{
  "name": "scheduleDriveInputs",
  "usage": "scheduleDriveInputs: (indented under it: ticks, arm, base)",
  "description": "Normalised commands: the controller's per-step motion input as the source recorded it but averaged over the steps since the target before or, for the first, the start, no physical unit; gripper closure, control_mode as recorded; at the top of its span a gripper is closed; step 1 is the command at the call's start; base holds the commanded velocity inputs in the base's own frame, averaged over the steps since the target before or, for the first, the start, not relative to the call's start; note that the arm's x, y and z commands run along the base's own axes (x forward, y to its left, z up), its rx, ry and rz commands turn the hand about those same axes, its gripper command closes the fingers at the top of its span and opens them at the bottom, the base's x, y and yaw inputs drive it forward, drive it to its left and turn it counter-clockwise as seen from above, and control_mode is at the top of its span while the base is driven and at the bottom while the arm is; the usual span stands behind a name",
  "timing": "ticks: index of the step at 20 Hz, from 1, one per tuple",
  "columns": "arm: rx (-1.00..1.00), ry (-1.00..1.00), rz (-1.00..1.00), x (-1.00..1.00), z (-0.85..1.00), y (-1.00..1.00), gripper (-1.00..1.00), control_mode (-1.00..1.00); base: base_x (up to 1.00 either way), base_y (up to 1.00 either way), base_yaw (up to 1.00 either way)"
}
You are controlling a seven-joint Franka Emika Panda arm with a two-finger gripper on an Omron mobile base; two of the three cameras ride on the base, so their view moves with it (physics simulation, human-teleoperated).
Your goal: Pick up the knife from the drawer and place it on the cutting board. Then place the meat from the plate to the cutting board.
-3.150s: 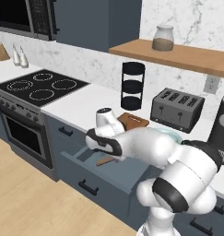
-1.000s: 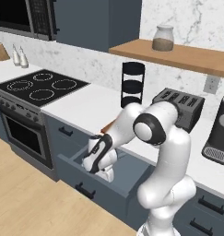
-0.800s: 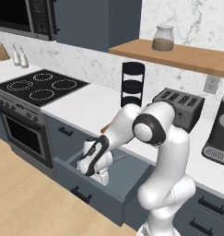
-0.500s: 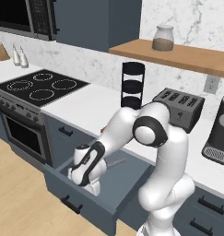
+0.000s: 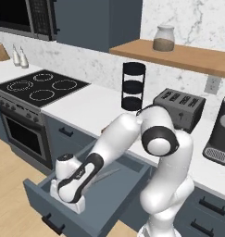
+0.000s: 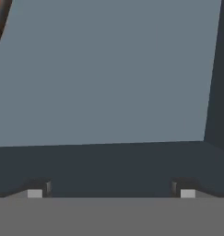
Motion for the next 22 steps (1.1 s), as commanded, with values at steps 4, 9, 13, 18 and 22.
scheduleDriveInputs:
  ticks: [4,9,13,18,22]
  arm:
    - [0.00,0.00,-0.03,-0.20,0.98,0.65,-1.00,-1.00]
    - [-0.01,0.00,-0.02,0.00,0.33,-0.10,-1.00,-1.00]
    - [0.00,-0.03,0.00,0.13,0.00,-0.67,-1.00,-1.00]
    - [0.00,-0.03,0.00,0.24,0.00,-0.72,-1.00,-1.00]
    - [0.00,0.00,0.00,0.25,-0.15,-0.55,-1.00,-1.00]
  base:
    - [0.00,0.00,0.00]
    - [0.00,0.00,0.00]
    - [0.00,0.00,0.00]
    - [0.00,0.00,0.00]
    - [0.00,0.00,0.00]
